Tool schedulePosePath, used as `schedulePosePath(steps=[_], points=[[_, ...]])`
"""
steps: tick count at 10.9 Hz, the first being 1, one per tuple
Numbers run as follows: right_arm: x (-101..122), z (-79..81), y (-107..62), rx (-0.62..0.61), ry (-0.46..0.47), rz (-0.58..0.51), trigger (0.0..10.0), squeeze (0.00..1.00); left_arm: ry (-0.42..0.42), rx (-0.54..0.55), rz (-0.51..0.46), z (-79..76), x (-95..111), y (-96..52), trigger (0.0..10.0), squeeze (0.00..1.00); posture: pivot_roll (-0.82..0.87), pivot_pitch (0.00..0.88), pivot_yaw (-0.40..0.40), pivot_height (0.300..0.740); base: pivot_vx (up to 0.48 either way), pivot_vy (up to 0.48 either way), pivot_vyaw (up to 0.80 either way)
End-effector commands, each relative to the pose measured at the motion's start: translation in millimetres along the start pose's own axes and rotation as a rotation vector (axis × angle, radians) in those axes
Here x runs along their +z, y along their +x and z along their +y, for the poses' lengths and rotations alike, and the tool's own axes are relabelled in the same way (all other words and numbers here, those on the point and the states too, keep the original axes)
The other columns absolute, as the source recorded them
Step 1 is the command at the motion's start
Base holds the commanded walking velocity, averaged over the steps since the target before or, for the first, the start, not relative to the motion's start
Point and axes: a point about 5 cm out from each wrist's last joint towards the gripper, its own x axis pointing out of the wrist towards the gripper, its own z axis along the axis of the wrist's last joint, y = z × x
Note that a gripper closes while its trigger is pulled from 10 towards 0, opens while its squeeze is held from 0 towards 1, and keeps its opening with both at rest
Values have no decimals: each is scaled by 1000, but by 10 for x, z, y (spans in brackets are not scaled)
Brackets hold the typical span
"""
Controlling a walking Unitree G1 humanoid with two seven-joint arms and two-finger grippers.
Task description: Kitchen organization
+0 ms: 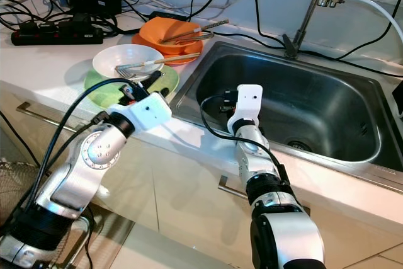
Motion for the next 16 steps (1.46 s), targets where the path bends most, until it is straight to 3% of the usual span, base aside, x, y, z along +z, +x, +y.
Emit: schedulePosePath(steps=[1, 3, 9, 14, 15, 16], points=[[-31, -35, -24, -13, 18, 10, 10000, 0, 16, 28, -7, 81, 28, 27, 10000, 0, 222, 0, -61, 740, 0, 0, 0], [-55, -65, -40, -24, 17, 19, 10000, 0, 10, 55, -3, 141, 44, 32, 10000, 0, 219, 9, -67, 740, 0, 0, 0], [-59, -59, -41, -29, 21, 28, 10000, 0, -7, 51, 67, 52, -50, 285, 10000, 0, 206, 27, -69, 740, 0, 0, 0], [-73, -44, -48, -27, 23, 32, 10000, 0, -16, 76, 80, 58, -71, 373, 10000, 0, 206, 23, -68, 740, 0, 0, 0], [-75, -38, -47, -27, 30, 34, 10000, 0, -29, 85, 71, 64, -62, 386, 510, 0, 203, 19, -67, 740, 0, 0, 0], [-74, -34, -47, -26, 32, 33, 10000, 0, -33, 87, 64, 63, -51, 393, 0, 0, 203, 15, -66, 740, 0, 0, 0]])
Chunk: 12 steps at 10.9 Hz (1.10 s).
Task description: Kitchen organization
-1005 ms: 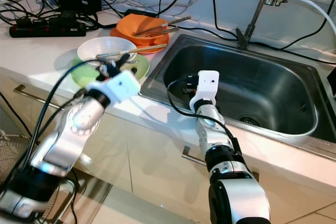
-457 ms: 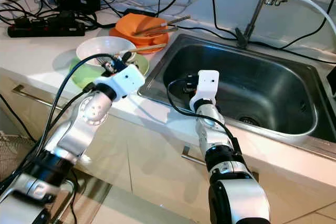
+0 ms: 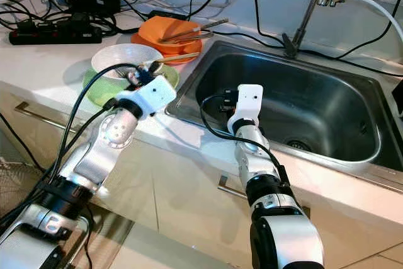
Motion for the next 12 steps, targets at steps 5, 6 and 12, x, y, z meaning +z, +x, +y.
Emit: schedulePosePath(steps=[5, 6, 12], points=[[-107, -12, -39, -13, 33, 51, 10000, 0, -4, -2, -18, 12, 39, 47, 0, 0, 209, 13, -73, 740, 0, 0, 0], [-106, -18, -39, -15, 32, 50, 10000, 0, -4, -1, -18, 15, 40, 48, 0, 0, 209, 14, -73, 740, 0, 0, 0], [-108, -18, -34, -11, 27, 59, 10000, 0, -350, 18, -82, 212, 261, 65, 10000, 0, 217, 16, -81, 740, 0, 0, 0]])
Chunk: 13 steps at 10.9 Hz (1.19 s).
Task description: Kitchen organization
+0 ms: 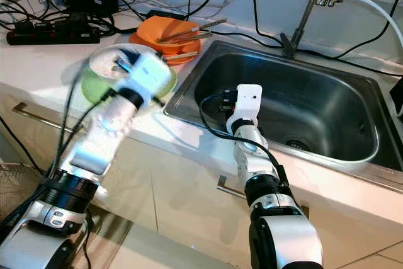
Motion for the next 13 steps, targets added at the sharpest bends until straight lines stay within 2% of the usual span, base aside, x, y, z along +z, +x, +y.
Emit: schedulePosePath(steps=[1, 3, 6, 8, 11, 13], points=[[-100, -33, -34, -14, 15, 49, 10000, 0, -58, -14, -39, 36, 142, 29, 10000, 0, 218, 16, -81, 740, 0, 0, 0], [-101, -26, -30, -10, 14, 52, 10000, 0, -157, -2, -95, 143, 328, 28, 10000, 0, 220, 15, -84, 740, 0, 0, 0], [-93, -23, -23, -6, 16, 52, 10000, 0, -221, -19, -129, 236, 541, 10, 10000, 0, 227, 11, -87, 740, 0, 0, 0], [-87, 6, -15, 3, 19, 52, 10000, 0, -294, -19, -148, 315, 658, -12, 10000, 0, 233, 9, -88, 740, 0, 0, 0], [-77, 24, -7, 10, 23, 50, 10000, 0, -338, -62, -157, 318, 729, -40, 10000, 0, 236, 10, -88, 740, 0, 0, 0], [-55, 26, 0, 13, 22, 38, 10000, 0, -364, -66, -250, 335, 865, -57, 10000, 0, 234, 1, -87, 740, 0, 0, 0]])
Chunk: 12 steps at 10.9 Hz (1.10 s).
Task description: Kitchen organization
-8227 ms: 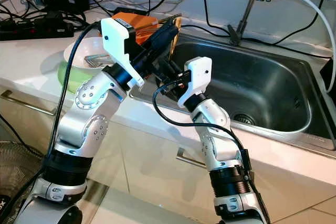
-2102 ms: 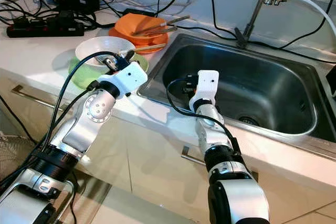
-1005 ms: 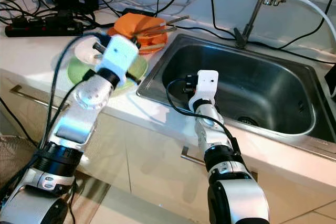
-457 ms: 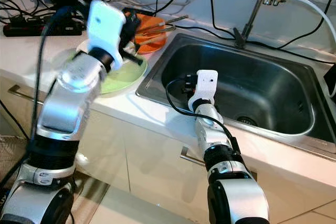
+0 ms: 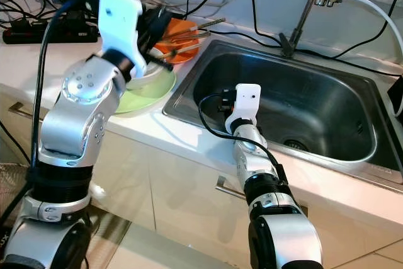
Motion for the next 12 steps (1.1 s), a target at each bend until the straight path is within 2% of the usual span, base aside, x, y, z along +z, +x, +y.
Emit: schedulePosePath(steps=[1, 2, 4, 5, 6, 7, 8, 10, 12], points=[[-38, 9, -3, 3, 16, 23, 10000, 0, -9, -15, -97, -32, 177, 17, 10000, 0, 230, 0, -84, 740, 0, 0, 0], [-18, 12, 4, 4, 15, 15, 10000, 0, -34, -21, -143, -39, 251, 8, 10000, 0, 230, 0, -84, 740, 0, 0, 0], [9, 1, 11, 6, 16, 3, 10000, 0, -75, -47, -169, -68, 268, -3, 10000, 0, 233, 0, -83, 740, 0, 0, 0], [69, -62, 17, 3, -14, -26, 10000, 1000, -155, -65, -150, -115, 130, -12, 10000, 0, 233, 0, -83, 740, 0, 0, 0], [126, -141, 19, 2, -53, -50, 10000, 1000, -220, -75, -136, -139, 39, -17, 10000, 0, 231, 0, -79, 740, 0, 0, 0], [183, -202, 23, 7, -72, -71, 10000, 1000, -246, -79, -127, -144, -1, -19, 10000, 0, 229, 0, -77, 740, 0, 0, 0], [398, -310, 31, 59, -123, -157, 10000, 0, -290, -93, -113, -166, -71, -19, 10000, 0, 223, 0, -70, 740, 0, 0, 0], [586, -349, 33, 114, -148, -227, 10000, 0, -296, -98, -112, -173, -88, -16, 10000, 0, 217, 0, -65, 740, 0, 0, 0], [791, -308, -11, 276, -215, -302, 10000, 0, -317, -109, -110, -186, -116, -18, 10000, 0, 215, 0, -60, 740, 0, 0, 0]])
